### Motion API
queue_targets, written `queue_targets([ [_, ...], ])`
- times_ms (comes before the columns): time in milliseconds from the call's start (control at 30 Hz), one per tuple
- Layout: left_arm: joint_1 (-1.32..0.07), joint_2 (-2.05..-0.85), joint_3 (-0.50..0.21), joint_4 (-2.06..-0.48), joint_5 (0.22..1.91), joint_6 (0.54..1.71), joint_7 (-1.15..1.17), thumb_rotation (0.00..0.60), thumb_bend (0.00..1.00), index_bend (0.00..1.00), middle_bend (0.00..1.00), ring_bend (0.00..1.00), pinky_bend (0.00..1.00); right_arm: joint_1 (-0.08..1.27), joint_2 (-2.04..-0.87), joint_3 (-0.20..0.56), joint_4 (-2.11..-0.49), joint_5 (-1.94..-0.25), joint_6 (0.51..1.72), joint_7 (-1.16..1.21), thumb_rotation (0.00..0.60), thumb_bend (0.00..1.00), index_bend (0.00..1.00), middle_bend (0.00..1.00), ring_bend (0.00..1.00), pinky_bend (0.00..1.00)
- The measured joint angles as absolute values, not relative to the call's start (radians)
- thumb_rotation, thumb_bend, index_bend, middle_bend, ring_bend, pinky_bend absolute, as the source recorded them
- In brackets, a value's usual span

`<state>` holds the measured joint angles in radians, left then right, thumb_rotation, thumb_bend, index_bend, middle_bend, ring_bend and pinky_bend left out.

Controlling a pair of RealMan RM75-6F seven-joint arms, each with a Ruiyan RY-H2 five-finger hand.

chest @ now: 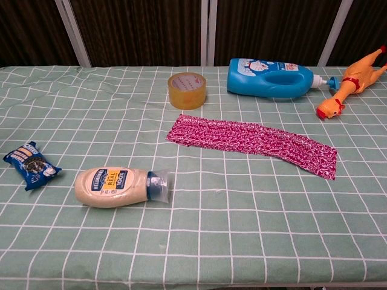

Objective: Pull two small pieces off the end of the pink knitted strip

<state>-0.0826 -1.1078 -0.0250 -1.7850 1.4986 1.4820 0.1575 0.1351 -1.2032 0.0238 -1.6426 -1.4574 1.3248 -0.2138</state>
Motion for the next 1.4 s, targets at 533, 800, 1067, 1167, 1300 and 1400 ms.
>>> queue_targets([
  [533, -0.078, -1.107, -0.015, -1.756, 1.496, 1.471, 0.128, 0.546, 0.05, 0.05, 0.02, 0.00, 0.12, 0.281, -1.280, 0.064, -1.674, -1.191, 1.045, -0.401, 0.600, 1.00, 0.13, 0.95, 0.83, 0.74],
  [800, -0.076, -1.104, -0.015, -1.735, 1.484, 1.466, 0.105, 0.548, 0.05, 0.05, 0.02, 0.00, 0.12, 0.380, -1.327, 0.090, -1.661, -1.039, 0.934, -0.472, 0.600, 1.00, 0.12, 0.95, 0.84, 0.74],
  [1067, -0.075, -1.104, -0.014, -1.716, 1.477, 1.459, 0.084, 0.547, 0.06, 0.05, 0.02, 0.00, 0.12, 0.462, -1.356, 0.087, -1.657, -0.896, 0.881, -0.550, 0.600, 1.00, 0.12, 0.95, 0.84, 0.74],
  [1167, -0.075, -1.103, -0.014, -1.713, 1.478, 1.458, 0.081, 0.549, 0.05, 0.05, 0.02, 0.00, 0.12, 0.489, -1.362, 0.082, -1.656, -0.853, 0.866, -0.561, 0.600, 1.00, 0.12, 0.95, 0.84, 0.74],
  [1300, -0.077, -1.103, -0.015, -1.713, 1.478, 1.455, 0.082, 0.547, 0.05, 0.05, 0.02, 0.00, 0.12, 0.524, -1.371, 0.071, -1.654, -0.811, 0.854, -0.577, 0.600, 1.00, 0.12, 0.95, 0.84, 0.74],
  [1400, -0.076, -1.101, -0.015, -1.714, 1.476, 1.456, 0.081, 0.547, 0.05, 0.05, 0.02, 0.00, 0.12, 0.542, -1.376, 0.056, -1.655, -0.788, 0.856, -0.591, 0.600, 1.00, 0.12, 0.95, 0.84, 0.74],
])
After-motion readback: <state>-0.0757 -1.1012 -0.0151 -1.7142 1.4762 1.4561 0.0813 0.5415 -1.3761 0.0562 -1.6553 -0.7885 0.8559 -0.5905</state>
